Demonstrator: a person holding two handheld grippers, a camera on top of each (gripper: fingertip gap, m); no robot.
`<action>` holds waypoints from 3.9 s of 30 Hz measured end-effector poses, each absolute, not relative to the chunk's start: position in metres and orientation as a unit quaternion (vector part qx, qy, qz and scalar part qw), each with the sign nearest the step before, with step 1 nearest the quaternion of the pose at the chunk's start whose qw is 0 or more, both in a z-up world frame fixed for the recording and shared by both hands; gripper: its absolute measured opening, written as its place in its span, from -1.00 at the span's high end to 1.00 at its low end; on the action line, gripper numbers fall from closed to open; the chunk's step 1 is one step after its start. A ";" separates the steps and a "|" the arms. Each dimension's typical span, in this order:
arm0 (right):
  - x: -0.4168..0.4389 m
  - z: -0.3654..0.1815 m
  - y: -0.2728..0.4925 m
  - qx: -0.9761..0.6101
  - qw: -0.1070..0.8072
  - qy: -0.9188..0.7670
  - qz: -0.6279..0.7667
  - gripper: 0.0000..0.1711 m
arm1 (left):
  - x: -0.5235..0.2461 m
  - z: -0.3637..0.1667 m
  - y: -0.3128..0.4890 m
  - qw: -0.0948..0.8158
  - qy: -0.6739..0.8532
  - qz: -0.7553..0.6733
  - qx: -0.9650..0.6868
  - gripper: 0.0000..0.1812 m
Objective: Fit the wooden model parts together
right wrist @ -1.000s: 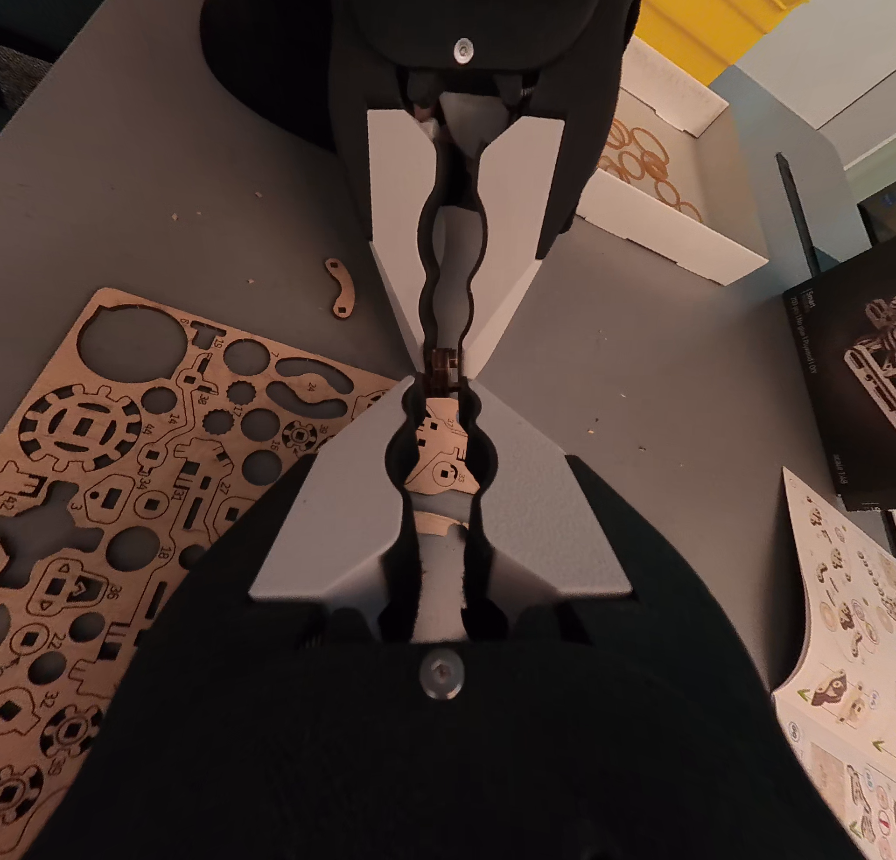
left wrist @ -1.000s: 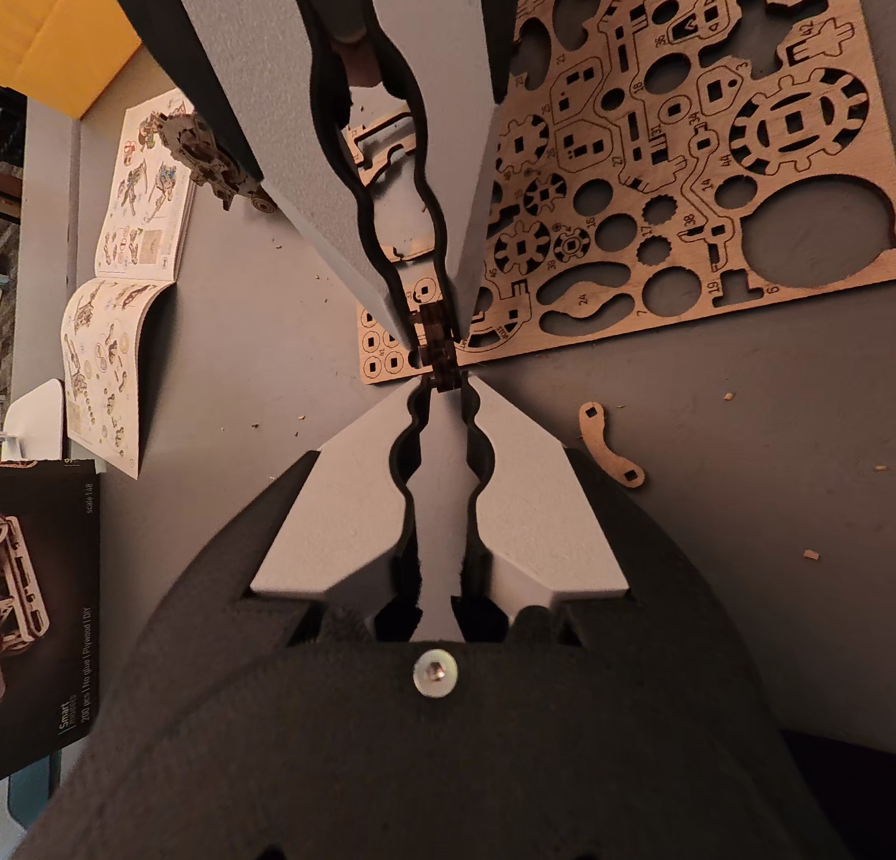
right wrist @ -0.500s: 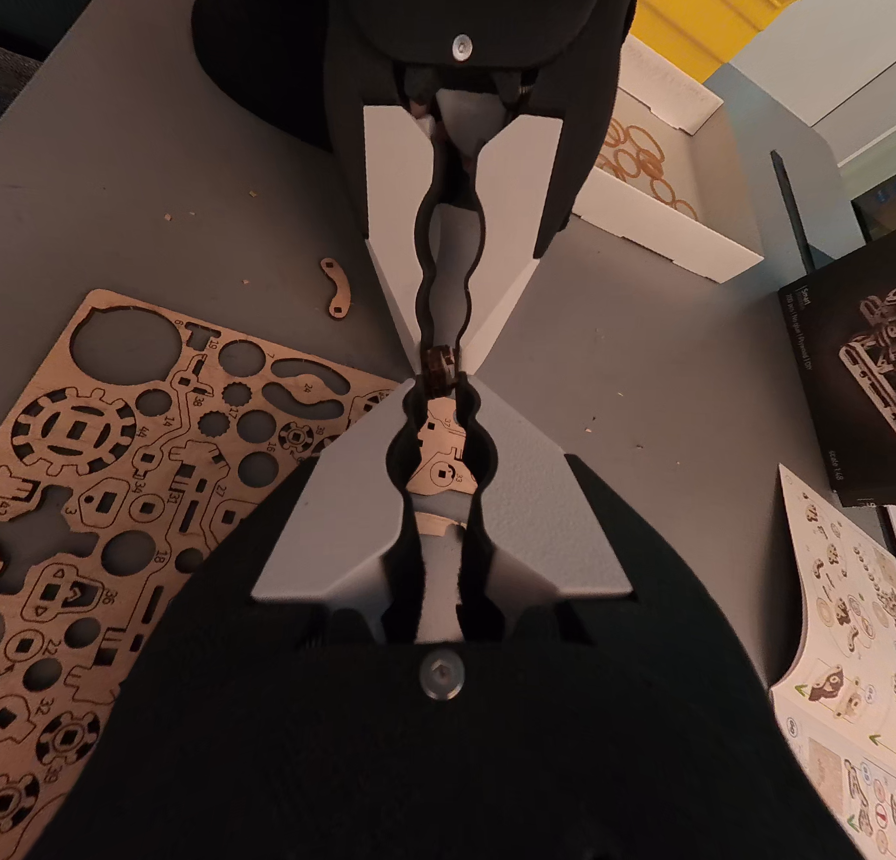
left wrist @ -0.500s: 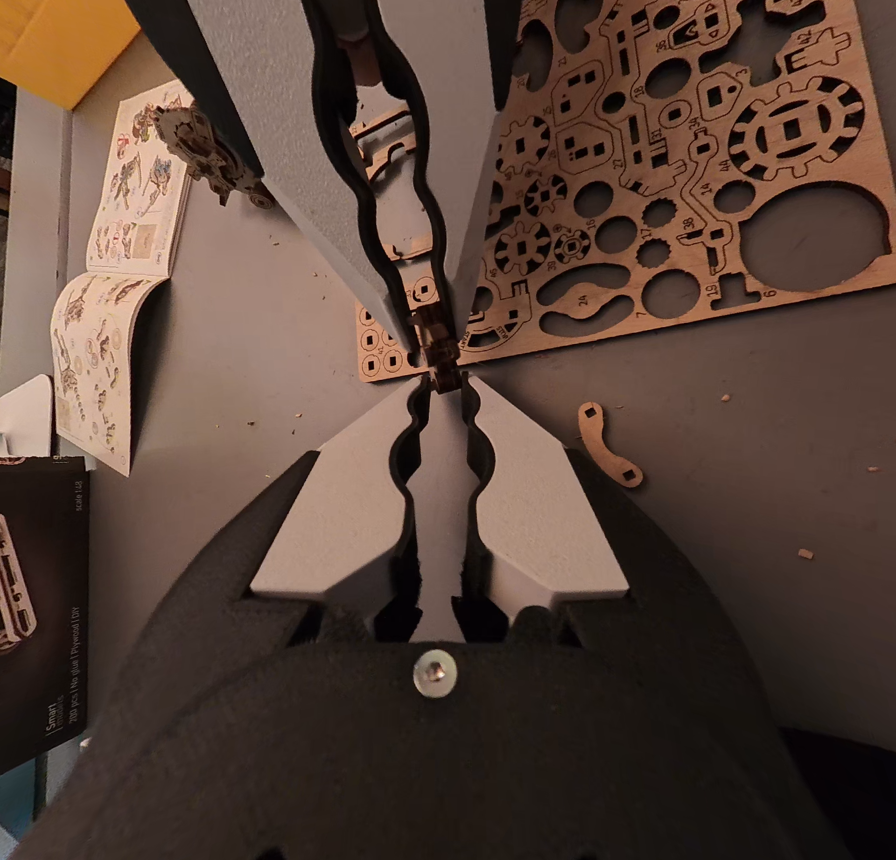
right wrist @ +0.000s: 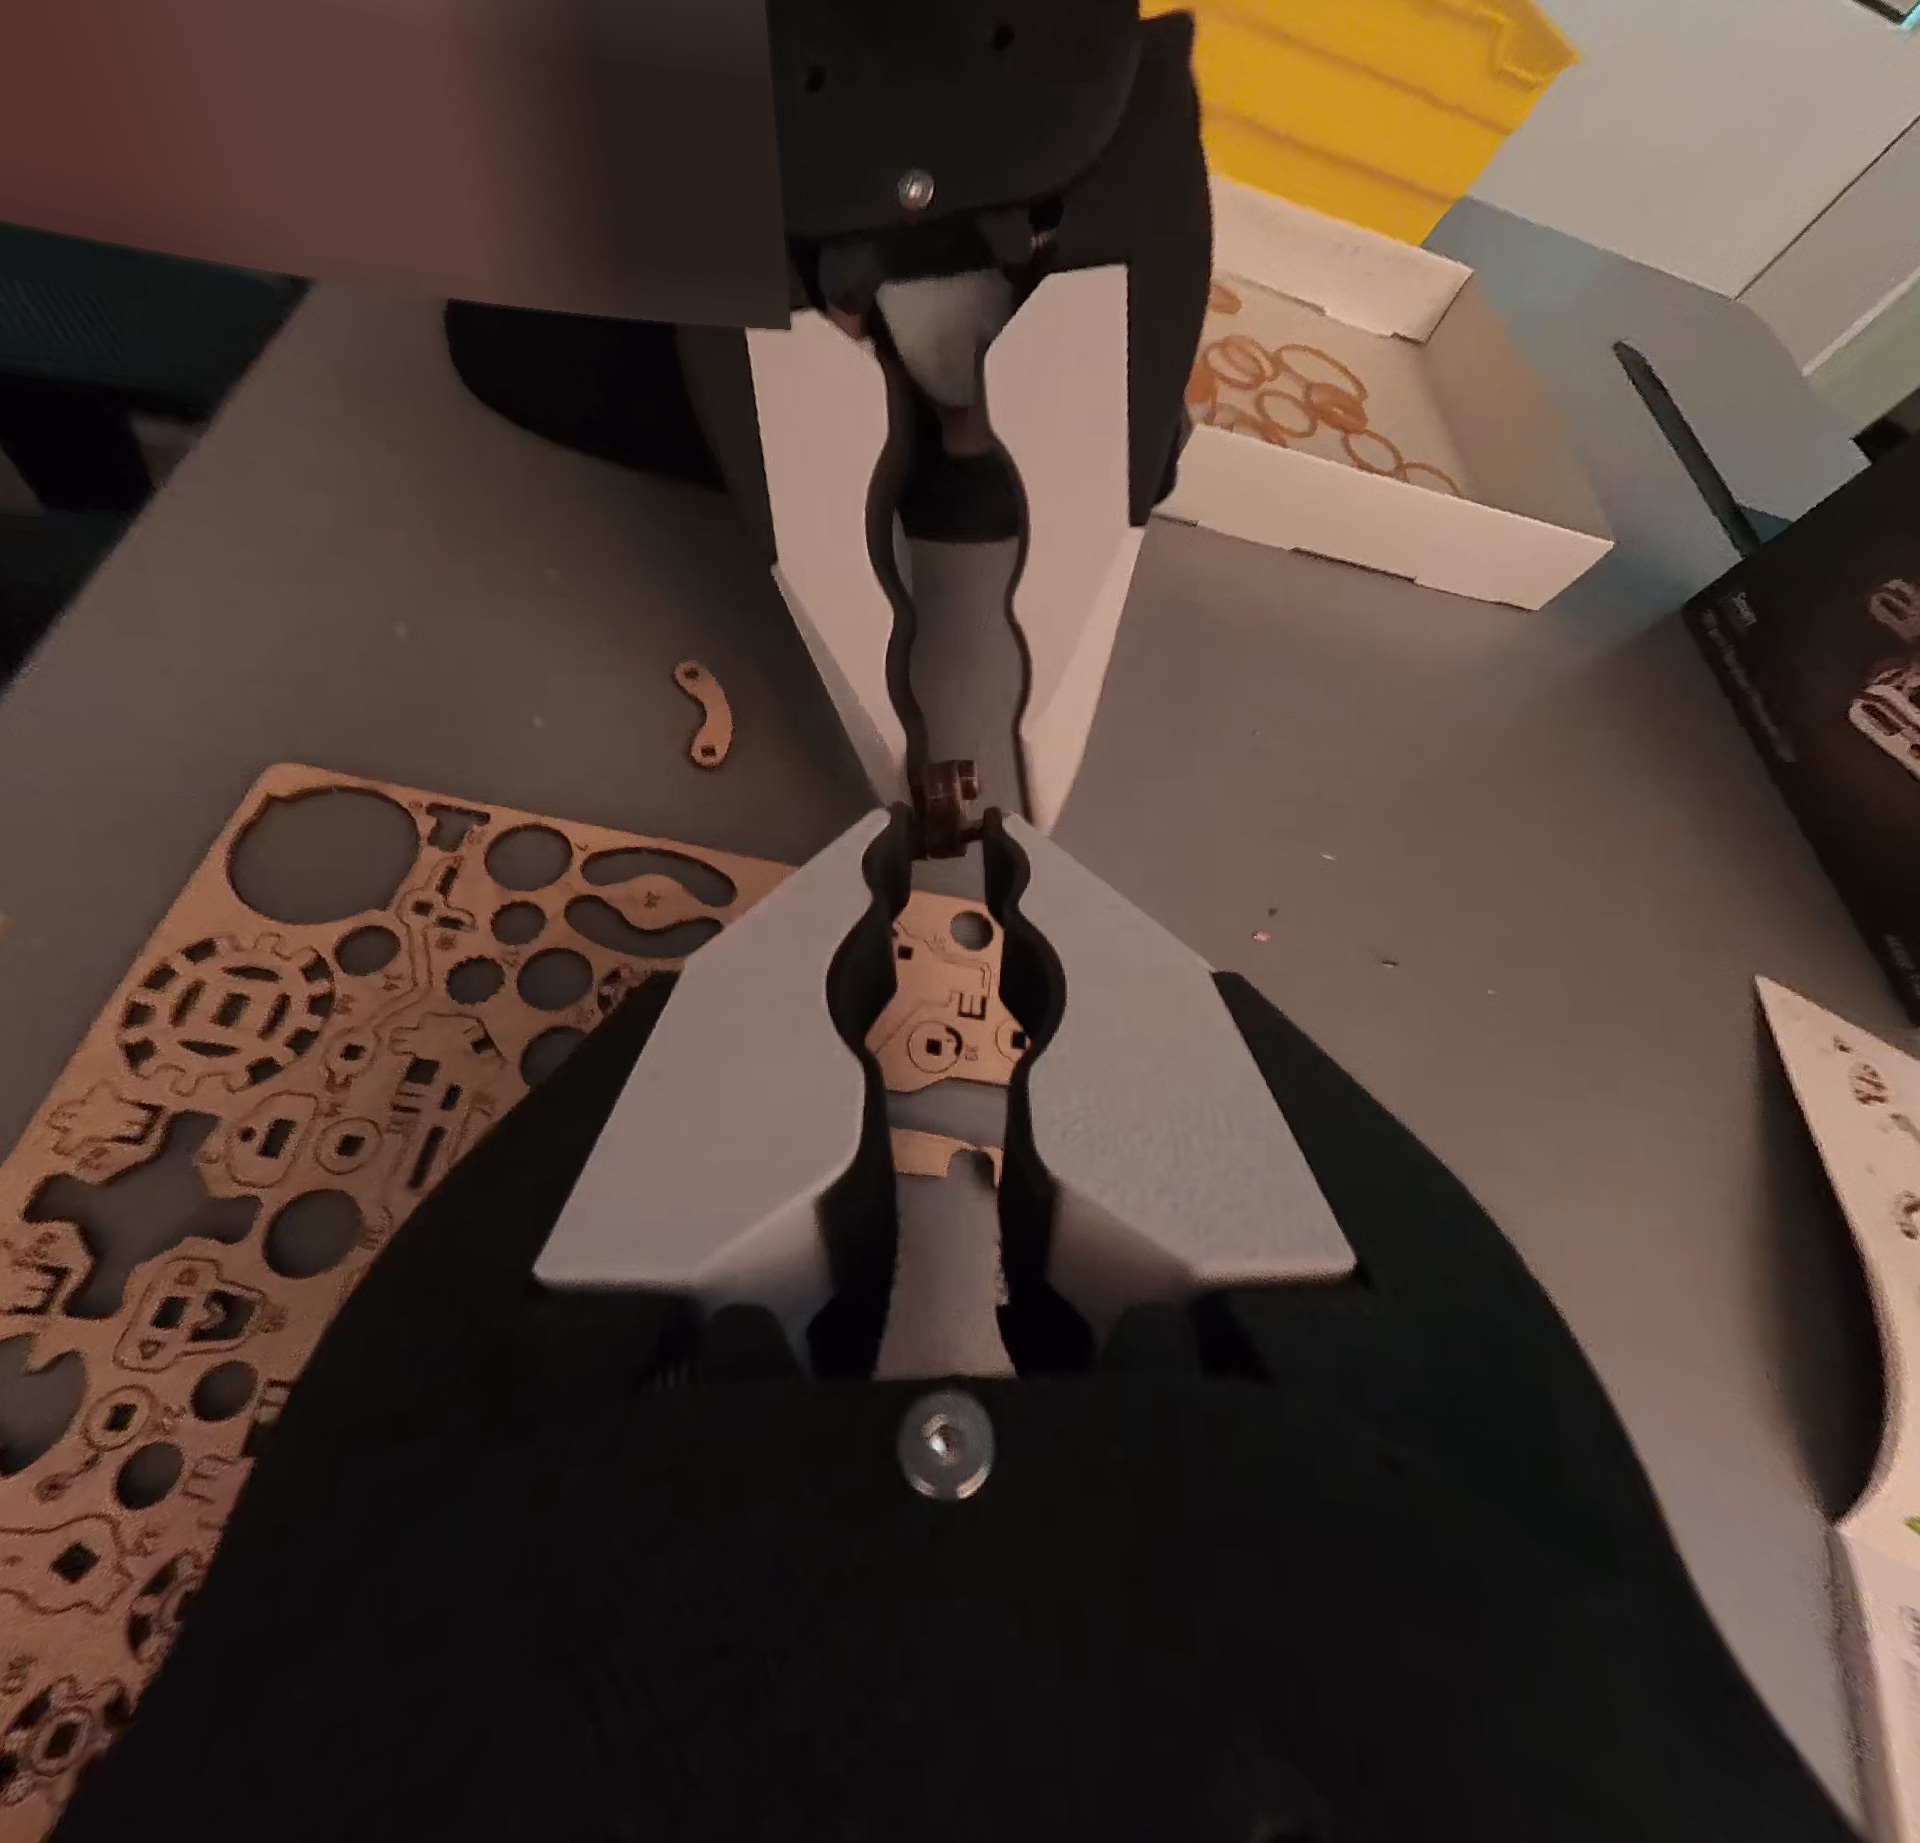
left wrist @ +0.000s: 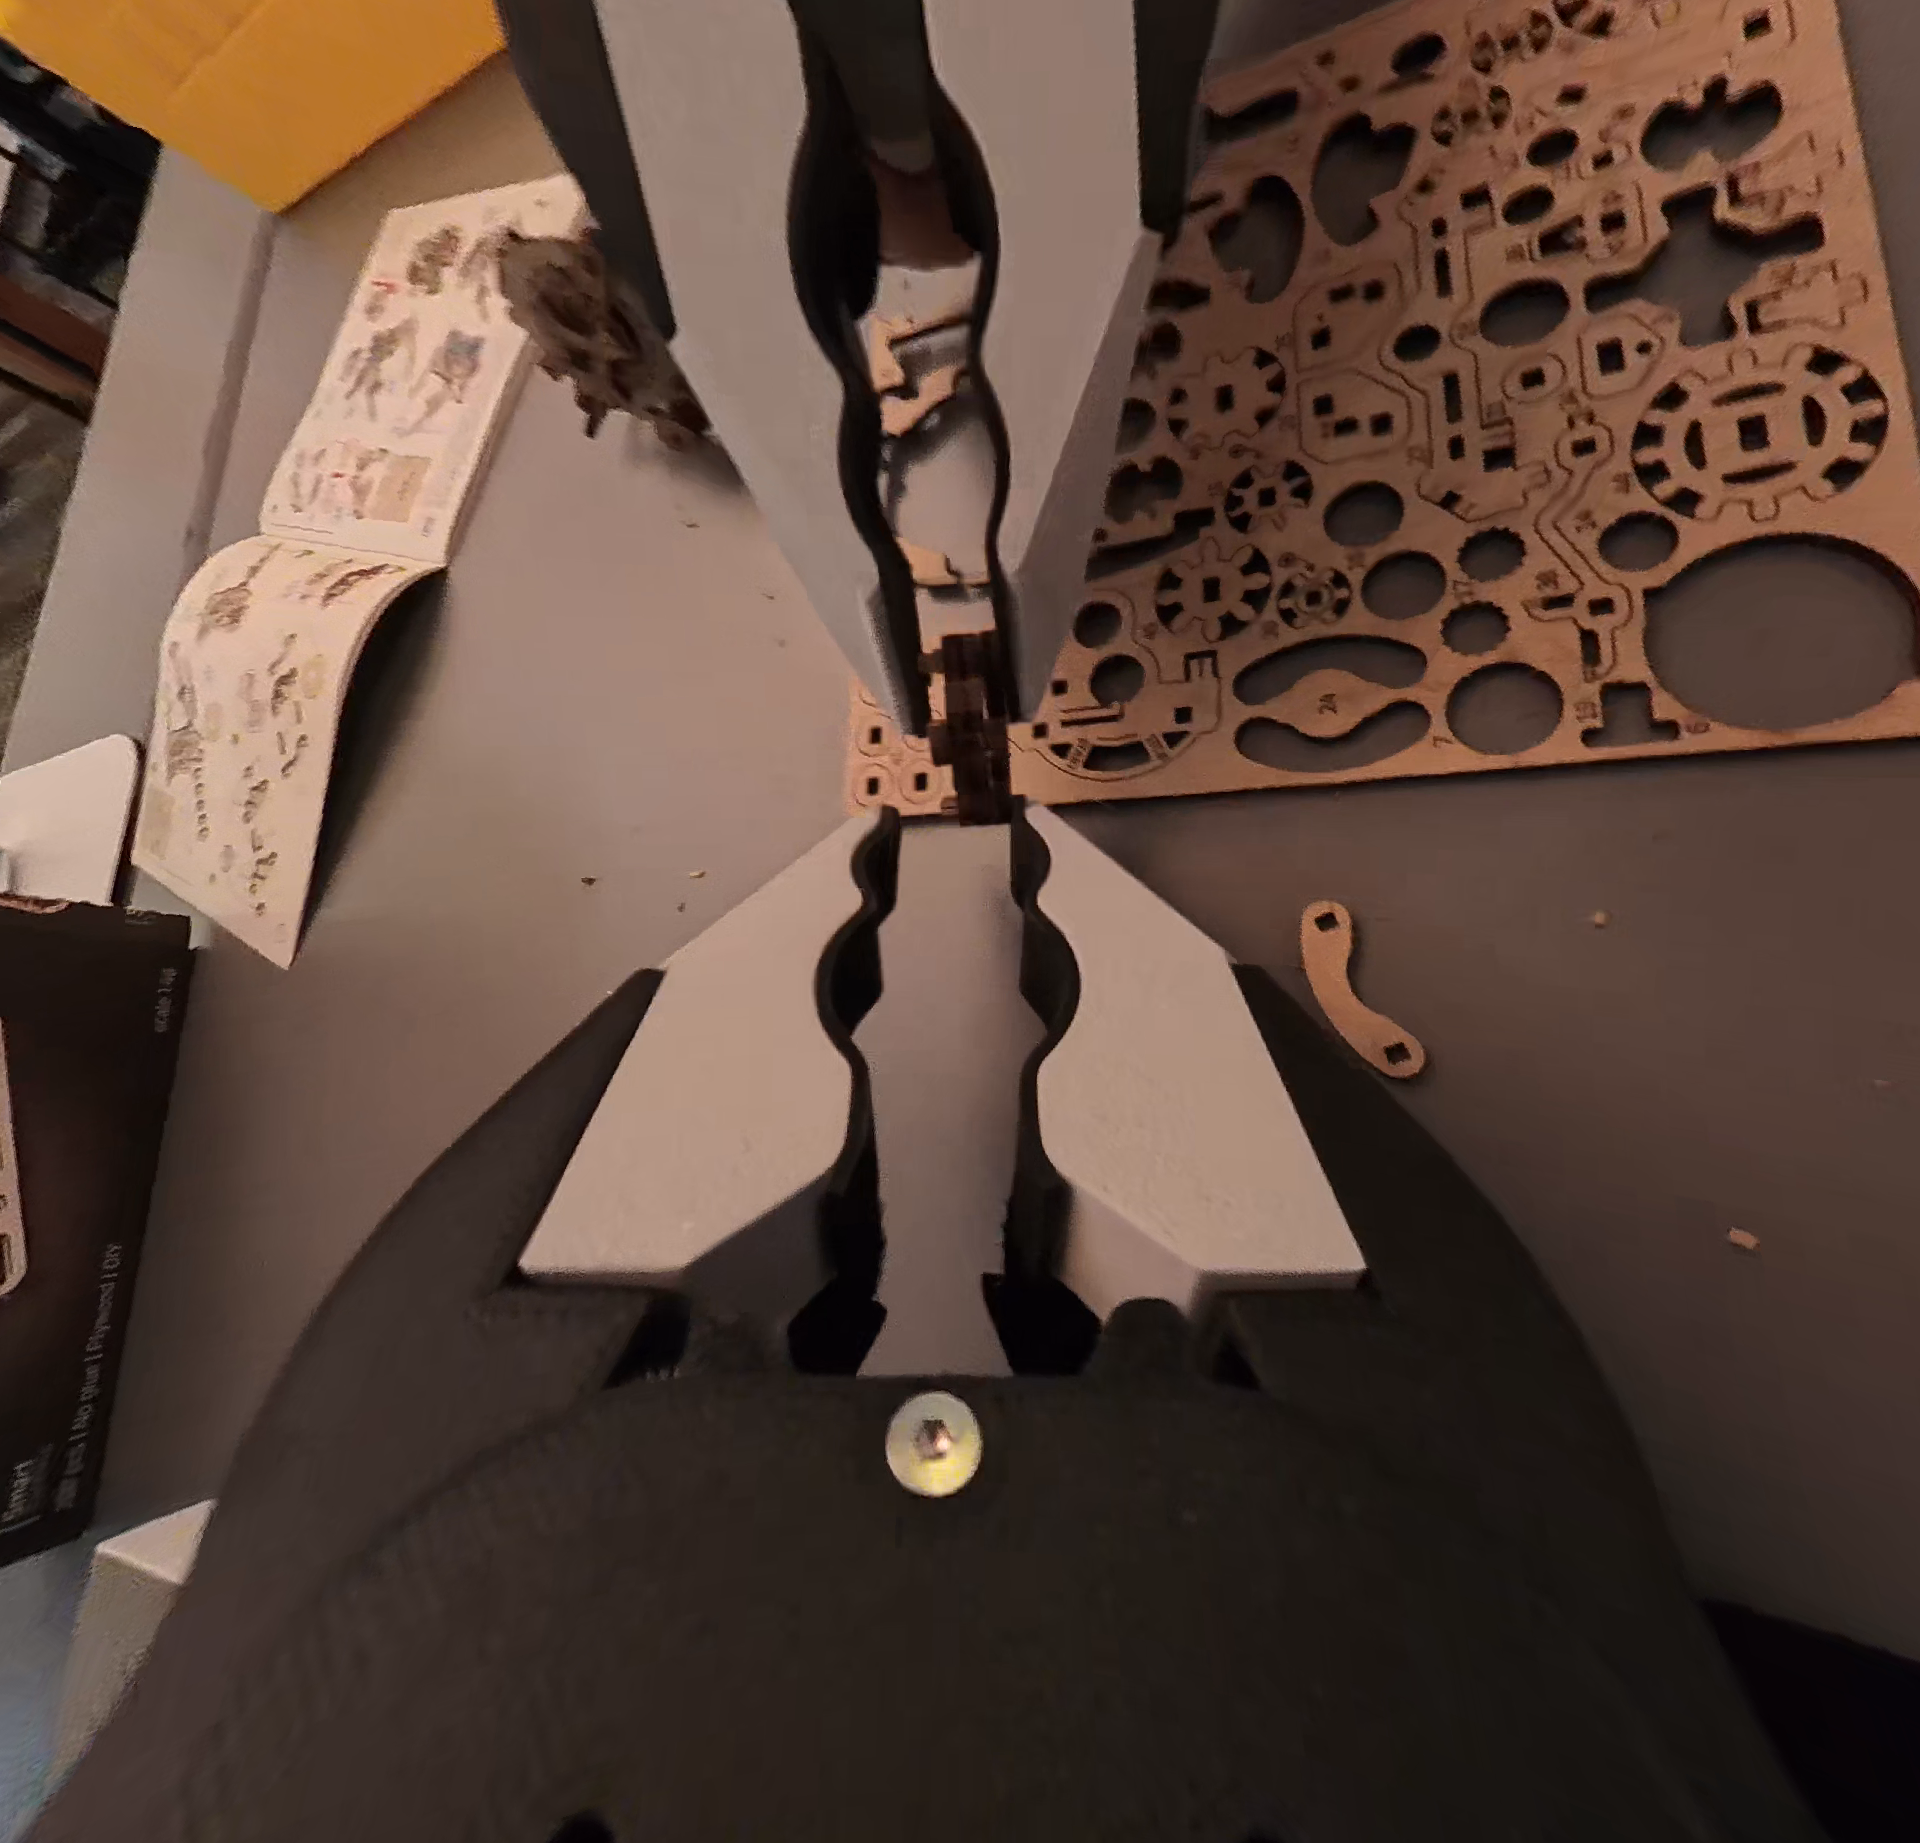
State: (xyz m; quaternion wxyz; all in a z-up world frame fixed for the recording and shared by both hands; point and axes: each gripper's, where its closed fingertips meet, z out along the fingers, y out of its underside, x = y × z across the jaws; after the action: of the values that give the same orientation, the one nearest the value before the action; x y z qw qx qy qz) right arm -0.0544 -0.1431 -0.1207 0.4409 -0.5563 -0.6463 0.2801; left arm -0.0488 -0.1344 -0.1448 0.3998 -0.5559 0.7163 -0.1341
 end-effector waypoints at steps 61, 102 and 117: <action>-0.040 -0.040 -0.119 -0.595 0.371 -0.325 0.635 0.85 | -0.033 -0.063 -0.147 0.315 0.466 -0.531 -0.633 0.76; -0.047 -0.010 -0.153 -0.494 0.535 -0.440 0.525 0.85 | -0.026 -0.032 -0.161 0.464 0.518 -0.495 -0.521 0.88; -0.047 -0.009 -0.165 -0.481 0.544 -0.474 0.498 0.87 | -0.025 -0.030 -0.169 0.484 0.535 -0.484 -0.496 0.89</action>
State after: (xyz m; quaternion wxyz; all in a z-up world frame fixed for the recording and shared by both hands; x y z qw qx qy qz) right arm -0.0472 -0.1646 -0.0088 0.5444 -0.4809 -0.4739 0.4978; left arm -0.0245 -0.1685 -0.0301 0.4836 -0.4959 0.5349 -0.4839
